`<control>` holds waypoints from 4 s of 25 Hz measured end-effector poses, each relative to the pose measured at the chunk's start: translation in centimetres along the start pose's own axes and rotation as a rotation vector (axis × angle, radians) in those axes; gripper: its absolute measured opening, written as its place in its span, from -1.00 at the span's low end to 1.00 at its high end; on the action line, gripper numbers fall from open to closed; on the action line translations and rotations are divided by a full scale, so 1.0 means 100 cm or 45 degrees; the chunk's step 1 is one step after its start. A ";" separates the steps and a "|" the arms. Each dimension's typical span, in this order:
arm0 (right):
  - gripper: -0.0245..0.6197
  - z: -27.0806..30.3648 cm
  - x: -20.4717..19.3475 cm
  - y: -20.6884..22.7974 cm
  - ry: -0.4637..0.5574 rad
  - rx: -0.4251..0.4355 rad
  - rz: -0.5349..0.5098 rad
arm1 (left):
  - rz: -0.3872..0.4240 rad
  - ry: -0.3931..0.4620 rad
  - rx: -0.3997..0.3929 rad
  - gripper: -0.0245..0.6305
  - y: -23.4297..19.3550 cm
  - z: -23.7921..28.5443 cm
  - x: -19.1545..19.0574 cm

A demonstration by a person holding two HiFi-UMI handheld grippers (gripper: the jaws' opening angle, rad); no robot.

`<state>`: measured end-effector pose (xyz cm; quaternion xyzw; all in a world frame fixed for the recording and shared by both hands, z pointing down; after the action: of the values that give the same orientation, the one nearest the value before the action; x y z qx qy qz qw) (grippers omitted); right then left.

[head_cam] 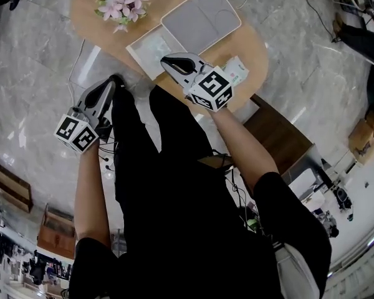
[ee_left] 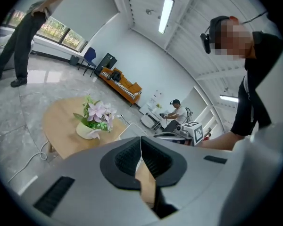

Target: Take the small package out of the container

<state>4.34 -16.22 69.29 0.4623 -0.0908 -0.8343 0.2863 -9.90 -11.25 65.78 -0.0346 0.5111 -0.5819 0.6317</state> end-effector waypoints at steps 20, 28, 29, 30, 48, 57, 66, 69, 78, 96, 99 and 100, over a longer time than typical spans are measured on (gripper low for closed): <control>-0.57 0.101 -0.073 0.051 -0.387 -0.309 0.020 | -0.034 -0.142 -0.179 -0.87 -0.094 0.035 -0.064; -0.47 0.129 -0.108 0.062 -0.726 -0.425 -0.047 | -0.063 -0.165 -0.254 -0.87 -0.105 0.039 -0.075; -0.47 0.132 -0.111 0.064 -0.752 -0.433 -0.054 | -0.066 -0.165 -0.257 -0.87 -0.107 0.039 -0.076; -0.47 0.135 -0.113 0.065 -0.775 -0.441 -0.059 | -0.070 -0.165 -0.260 -0.87 -0.109 0.038 -0.076; -0.56 0.156 -0.150 0.083 -1.035 -0.531 -0.170 | -0.106 -0.180 -0.275 -0.87 -0.141 0.031 -0.098; -0.70 0.154 -0.149 0.086 -1.040 -0.539 -0.206 | -0.108 -0.173 -0.287 -0.87 -0.140 0.034 -0.100; -0.84 0.133 -0.135 0.076 -0.982 -0.555 -0.222 | -0.078 -0.138 -0.286 -0.87 -0.126 0.032 -0.082; -0.85 0.121 -0.117 0.069 -0.943 -0.557 -0.236 | -0.052 -0.118 -0.289 -0.87 -0.113 0.029 -0.068; -0.86 0.077 -0.001 0.017 -0.703 -0.547 -0.371 | 0.079 -0.028 -0.302 -0.87 -0.058 0.006 0.003; -0.86 -0.046 0.277 -0.112 -0.105 -0.522 -0.617 | 0.475 0.222 -0.263 -0.87 0.066 -0.107 0.199; -0.86 -0.072 0.298 -0.135 -0.011 -0.493 -0.625 | 0.544 0.234 -0.266 -0.87 0.096 -0.132 0.214; -0.86 -0.078 0.303 -0.141 0.023 -0.479 -0.624 | 0.568 0.244 -0.266 -0.87 0.104 -0.140 0.219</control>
<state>-7.16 -20.82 37.26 0.4168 0.1821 -0.8765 0.1578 -16.60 -17.09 39.19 0.0691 0.6207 -0.3730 0.6861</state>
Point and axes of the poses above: the fingertips, and each gripper's own axes: z forward along the fingers, y to its right, x out of its top, the point moved 1 cm from there along -z, backward along the fingers, and after that the axes turned 8 degrees about -y, right-handed, at the moved point
